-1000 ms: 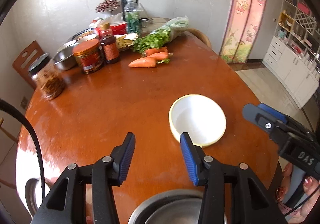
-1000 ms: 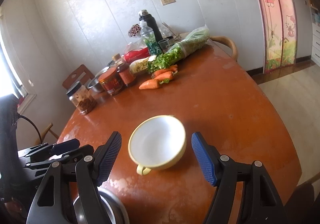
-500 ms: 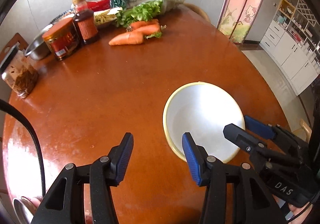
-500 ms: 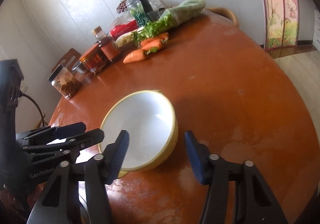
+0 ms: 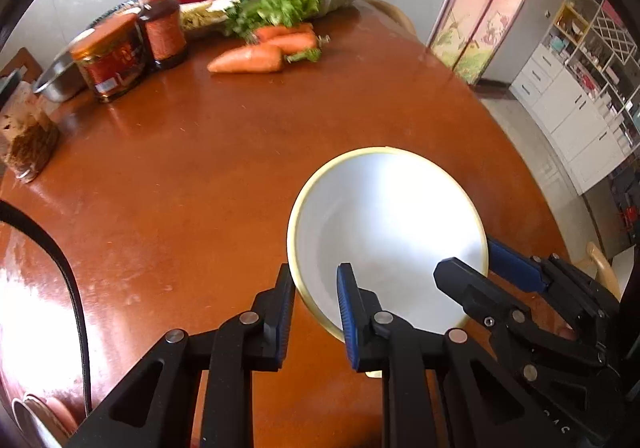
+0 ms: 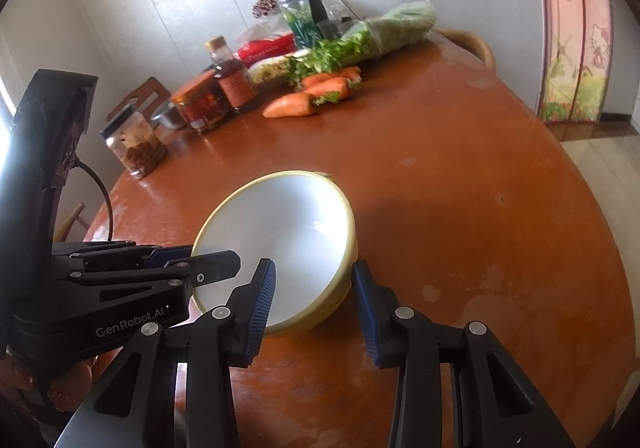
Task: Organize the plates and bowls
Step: 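Lift the white bowl with the left gripper and lower it into the steel bowl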
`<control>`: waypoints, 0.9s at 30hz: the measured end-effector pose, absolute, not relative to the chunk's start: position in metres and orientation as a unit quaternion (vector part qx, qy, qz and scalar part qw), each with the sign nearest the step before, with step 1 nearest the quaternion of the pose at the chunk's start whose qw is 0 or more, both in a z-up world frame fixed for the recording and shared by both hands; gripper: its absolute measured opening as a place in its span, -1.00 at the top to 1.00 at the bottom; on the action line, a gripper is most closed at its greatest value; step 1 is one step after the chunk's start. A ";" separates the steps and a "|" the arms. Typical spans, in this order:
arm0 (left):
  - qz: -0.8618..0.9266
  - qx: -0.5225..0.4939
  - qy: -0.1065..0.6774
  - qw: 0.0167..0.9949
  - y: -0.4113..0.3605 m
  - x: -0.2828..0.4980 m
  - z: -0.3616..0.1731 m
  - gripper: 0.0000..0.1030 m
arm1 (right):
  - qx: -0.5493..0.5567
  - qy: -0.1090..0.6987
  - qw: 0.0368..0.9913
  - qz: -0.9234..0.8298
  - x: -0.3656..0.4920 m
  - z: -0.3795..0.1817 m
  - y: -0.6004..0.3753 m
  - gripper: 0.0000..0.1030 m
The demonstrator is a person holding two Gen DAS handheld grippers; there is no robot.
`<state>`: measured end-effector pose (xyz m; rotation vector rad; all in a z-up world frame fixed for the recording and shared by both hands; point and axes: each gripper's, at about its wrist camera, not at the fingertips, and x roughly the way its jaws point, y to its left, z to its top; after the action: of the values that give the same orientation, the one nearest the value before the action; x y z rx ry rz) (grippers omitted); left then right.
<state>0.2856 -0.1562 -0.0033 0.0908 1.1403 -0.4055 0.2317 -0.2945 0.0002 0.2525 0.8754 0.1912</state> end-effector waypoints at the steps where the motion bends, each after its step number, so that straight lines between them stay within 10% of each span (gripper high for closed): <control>1: -0.189 0.038 0.531 0.825 -0.152 0.282 0.002 0.57 | 0.120 0.419 0.895 0.095 0.231 0.004 -0.293 0.21; 27: -0.157 0.010 0.448 0.880 -0.084 0.136 0.061 0.57 | 0.058 0.355 0.916 0.178 0.099 0.064 -0.224 0.17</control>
<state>0.1361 -0.0838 0.0606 0.0202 0.9334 -0.3280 0.0989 -0.2239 0.0638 0.1201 0.7308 0.3663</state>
